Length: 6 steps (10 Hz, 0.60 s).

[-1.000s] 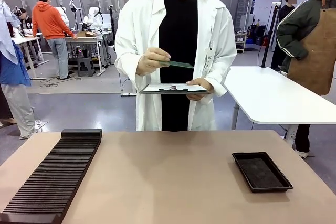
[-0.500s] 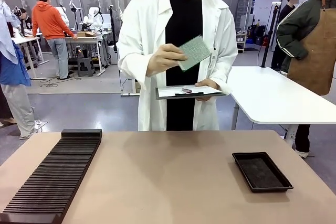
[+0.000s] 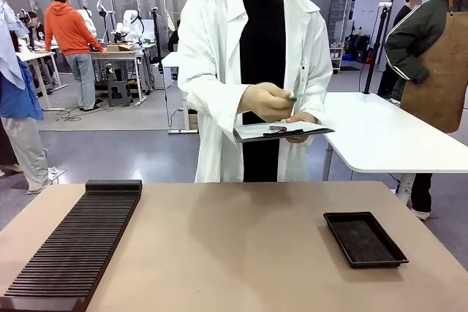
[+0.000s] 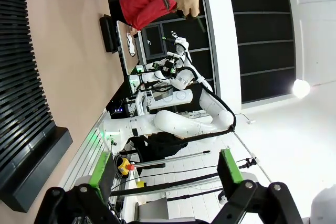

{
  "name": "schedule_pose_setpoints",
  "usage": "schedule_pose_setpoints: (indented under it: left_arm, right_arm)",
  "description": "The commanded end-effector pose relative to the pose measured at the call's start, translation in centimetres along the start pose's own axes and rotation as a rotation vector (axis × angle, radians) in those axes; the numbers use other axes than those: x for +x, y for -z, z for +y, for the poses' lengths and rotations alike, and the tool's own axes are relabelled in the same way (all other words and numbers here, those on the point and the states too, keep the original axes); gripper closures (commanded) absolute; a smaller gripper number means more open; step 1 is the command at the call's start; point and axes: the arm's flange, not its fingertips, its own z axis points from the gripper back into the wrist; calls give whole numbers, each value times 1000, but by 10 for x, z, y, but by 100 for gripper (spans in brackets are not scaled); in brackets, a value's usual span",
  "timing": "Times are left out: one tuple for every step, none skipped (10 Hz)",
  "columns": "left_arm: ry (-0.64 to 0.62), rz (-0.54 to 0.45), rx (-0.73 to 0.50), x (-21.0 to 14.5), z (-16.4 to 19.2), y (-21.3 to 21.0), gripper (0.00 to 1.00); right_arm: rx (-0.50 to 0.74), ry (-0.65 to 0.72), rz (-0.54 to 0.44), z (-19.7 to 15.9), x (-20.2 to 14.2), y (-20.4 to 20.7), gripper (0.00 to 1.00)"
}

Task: Inspect the PCB.
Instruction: Pick up the Blank PCB that the human is holding.

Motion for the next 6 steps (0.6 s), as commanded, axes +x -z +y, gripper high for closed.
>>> schedule_pose_setpoints:
  left_arm:
    - [-1,0,21,2,-1,1,0]
    - [-1,0,21,2,-1,1,0]
    - [-1,0,21,2,-1,1,0]
    - [-1,0,21,2,-1,1,0]
    - [-1,0,21,2,-1,1,0]
    - [-1,0,21,2,-1,1,0]
  right_arm:
    - [9,-8,-11,2,2,-2,0]
    - [9,-8,-11,2,2,-2,0]
    - [9,-8,-11,2,2,-2,0]
    - [0,0,0,0,0,0,0]
    - [43,27,52,8,6,4,0]
    - [91,93,93,15,14,11,0]
